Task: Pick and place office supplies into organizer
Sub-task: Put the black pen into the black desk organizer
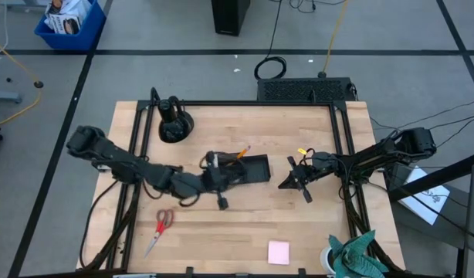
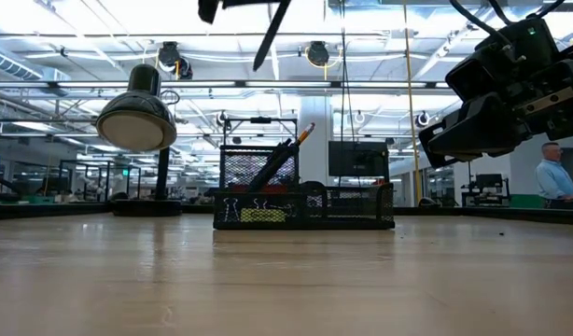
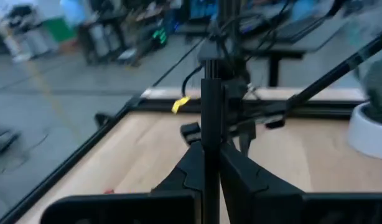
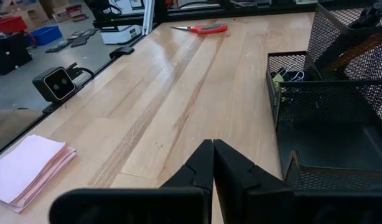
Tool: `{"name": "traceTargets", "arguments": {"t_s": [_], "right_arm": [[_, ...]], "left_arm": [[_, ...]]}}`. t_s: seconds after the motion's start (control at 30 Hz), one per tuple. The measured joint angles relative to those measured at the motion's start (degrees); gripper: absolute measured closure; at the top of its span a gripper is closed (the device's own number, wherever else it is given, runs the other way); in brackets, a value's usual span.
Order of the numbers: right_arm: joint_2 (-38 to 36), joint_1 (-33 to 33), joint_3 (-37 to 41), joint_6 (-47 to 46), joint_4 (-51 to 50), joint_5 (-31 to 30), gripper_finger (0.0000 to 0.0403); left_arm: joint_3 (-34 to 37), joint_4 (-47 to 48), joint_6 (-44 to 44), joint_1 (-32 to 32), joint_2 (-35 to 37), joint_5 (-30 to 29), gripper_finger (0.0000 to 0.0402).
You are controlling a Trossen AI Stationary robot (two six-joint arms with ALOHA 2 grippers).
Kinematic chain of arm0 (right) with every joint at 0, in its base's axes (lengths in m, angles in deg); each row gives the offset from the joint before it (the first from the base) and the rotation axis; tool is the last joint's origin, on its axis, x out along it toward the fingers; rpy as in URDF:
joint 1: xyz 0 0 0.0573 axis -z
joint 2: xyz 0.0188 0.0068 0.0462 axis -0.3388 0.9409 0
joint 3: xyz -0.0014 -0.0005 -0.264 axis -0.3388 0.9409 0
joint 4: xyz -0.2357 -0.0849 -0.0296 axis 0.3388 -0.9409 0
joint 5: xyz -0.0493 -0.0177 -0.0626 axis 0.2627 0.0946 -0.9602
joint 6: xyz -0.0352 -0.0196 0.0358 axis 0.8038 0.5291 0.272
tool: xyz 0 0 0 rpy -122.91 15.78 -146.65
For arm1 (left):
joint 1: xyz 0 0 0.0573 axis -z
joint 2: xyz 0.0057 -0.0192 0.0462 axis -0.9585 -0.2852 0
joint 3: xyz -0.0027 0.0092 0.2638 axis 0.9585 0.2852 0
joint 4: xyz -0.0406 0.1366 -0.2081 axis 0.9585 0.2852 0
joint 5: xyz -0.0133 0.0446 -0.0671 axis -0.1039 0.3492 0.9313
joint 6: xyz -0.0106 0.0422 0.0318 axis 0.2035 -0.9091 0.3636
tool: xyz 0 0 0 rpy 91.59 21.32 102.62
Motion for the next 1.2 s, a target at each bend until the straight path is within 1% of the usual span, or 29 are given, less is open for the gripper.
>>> {"name": "traceTargets", "arguments": {"t_s": [0.1,0.2,0.3,0.5,0.6,0.73,0.87,1.03,1.2], "right_arm": [[0.0,0.0,0.0,1.1,0.0,0.0,0.0399],[0.0,0.0,0.0,1.7,0.2,0.0,0.0399],[0.0,0.0,0.0,1.7,0.0,0.0,0.0399],[0.0,0.0,0.0,1.2,-0.7,0.0,0.0399],[0.0,0.0,0.0,1.3,0.5,0.0,0.0399],[0.0,0.0,0.0,3.6,5.6,0.0,0.0399],[0.0,0.0,0.0,6.0,10.3,0.0,0.0399],[0.0,0.0,0.0,8.1,11.8,-0.1,0.0399],[0.0,0.0,0.0,8.3,13.6,-3.8,0.0399]], "left_arm": [[6.3,-8.9,-3.4,-2.1,2.9,5.6,0.0373],[10.3,-12.4,-3.6,-4.6,4.9,9.1,0.0382],[12.5,-12.5,-3.7,-8.0,5.3,14.1,0.0384],[15.2,-12.7,-5.1,-15.2,5.3,23.4,0.0365],[16.4,-12.5,-5.5,-18.1,5.3,27.1,0.0367],[17.5,-12.7,-5.9,-21.5,5.3,29.9,0.0375],[18.2,-13.6,-6.6,-24.1,5.3,32.6,0.0372],[18.6,-14.4,-8.0,-25.9,5.3,36.1,0.0373],[18.6,-14.1,-7.4,-26.6,3.3,37.0,0.0378]]}}
